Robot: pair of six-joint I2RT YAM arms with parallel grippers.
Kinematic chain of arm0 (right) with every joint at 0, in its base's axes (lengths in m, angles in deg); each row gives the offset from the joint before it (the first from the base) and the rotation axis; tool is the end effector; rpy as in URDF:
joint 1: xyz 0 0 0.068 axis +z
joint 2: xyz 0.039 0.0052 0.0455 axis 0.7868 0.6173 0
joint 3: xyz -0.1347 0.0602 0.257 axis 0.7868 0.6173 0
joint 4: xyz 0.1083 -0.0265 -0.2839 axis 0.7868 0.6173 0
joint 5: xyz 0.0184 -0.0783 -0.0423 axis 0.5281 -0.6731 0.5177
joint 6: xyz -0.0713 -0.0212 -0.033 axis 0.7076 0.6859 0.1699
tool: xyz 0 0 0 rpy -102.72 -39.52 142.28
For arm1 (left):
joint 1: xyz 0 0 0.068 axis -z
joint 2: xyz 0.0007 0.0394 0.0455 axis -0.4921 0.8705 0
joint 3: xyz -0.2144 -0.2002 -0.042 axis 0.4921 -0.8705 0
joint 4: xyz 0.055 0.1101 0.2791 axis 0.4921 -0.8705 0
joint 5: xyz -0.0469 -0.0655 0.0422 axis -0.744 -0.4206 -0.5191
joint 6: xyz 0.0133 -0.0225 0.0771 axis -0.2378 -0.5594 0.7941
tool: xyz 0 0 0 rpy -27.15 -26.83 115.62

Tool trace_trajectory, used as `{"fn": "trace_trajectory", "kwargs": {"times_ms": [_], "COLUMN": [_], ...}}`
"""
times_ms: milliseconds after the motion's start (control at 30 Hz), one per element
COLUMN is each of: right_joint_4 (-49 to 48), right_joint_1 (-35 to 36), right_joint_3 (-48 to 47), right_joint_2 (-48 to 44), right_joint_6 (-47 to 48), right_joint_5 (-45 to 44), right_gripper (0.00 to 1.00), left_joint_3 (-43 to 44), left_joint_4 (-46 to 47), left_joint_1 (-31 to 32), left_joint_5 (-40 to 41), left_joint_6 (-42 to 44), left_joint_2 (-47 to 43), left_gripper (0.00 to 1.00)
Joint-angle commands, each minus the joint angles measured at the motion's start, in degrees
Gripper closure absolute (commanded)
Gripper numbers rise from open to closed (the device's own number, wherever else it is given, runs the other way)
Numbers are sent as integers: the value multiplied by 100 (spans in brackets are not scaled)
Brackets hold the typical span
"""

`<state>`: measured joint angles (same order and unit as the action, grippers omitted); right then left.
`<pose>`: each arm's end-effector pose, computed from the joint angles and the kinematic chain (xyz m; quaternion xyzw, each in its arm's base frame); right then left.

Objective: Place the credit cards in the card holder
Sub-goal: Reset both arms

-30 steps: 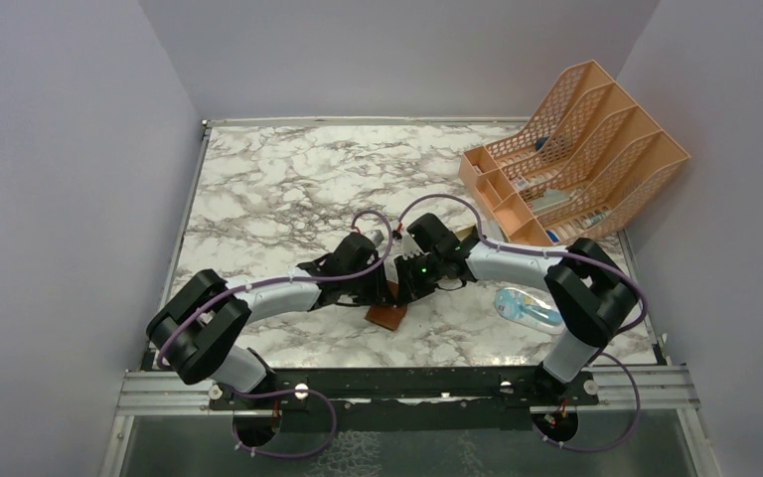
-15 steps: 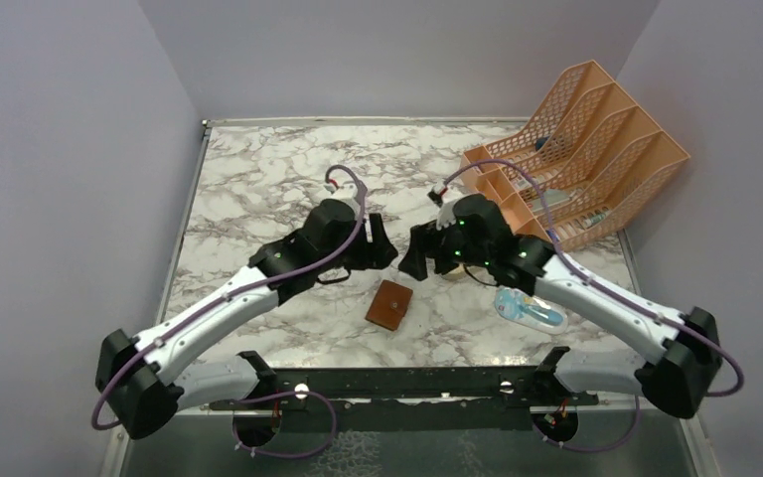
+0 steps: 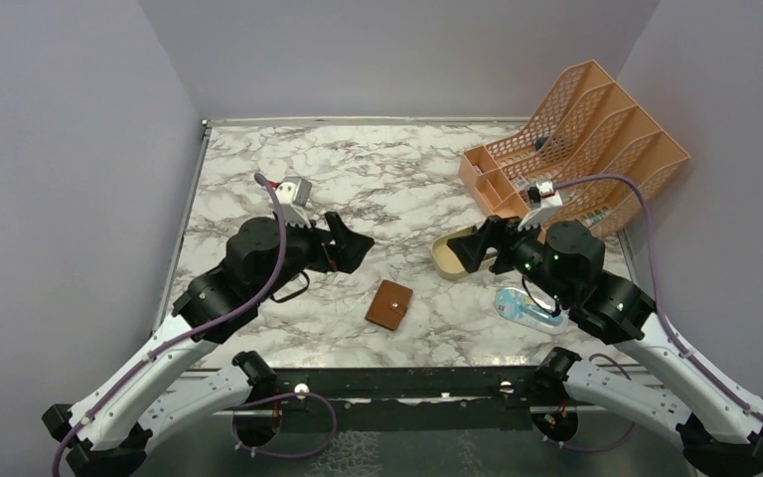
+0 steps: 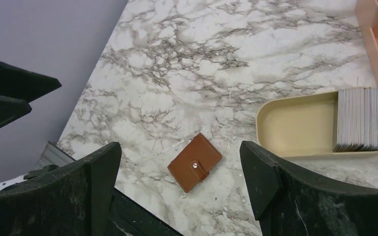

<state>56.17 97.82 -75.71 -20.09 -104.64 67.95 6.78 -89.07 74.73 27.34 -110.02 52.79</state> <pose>0.1609 0.1478 0.3789 -0.0402 0.8124 0.3074 0.4939 0.1640 -0.1556 0.4013 0.0289 0.7861 -0.3746 0.4909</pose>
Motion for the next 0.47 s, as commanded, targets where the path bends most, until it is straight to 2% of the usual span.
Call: {"fn": "trace_trajectory", "kwargs": {"times_ms": [0, 200, 433], "right_joint_4": [256, 139, 59], "right_joint_1": [32, 30, 30], "right_joint_3": [324, 474, 479], "right_joint_2": [-17, 43, -173], "right_joint_6": [-352, -576, -441], "right_joint_5": [-420, -581, -834], "right_gripper": [8, 8, 8], "left_joint_3": [-489, -1008, -1183], "left_joint_4": [-14, 59, 69], "left_joint_1": [19, 16, 19], "left_joint_5": [141, 211, 362], "left_joint_6": [13, -159, -151], "left_joint_2": [-392, -756, -805], "left_gripper": [1, 1, 1]}}
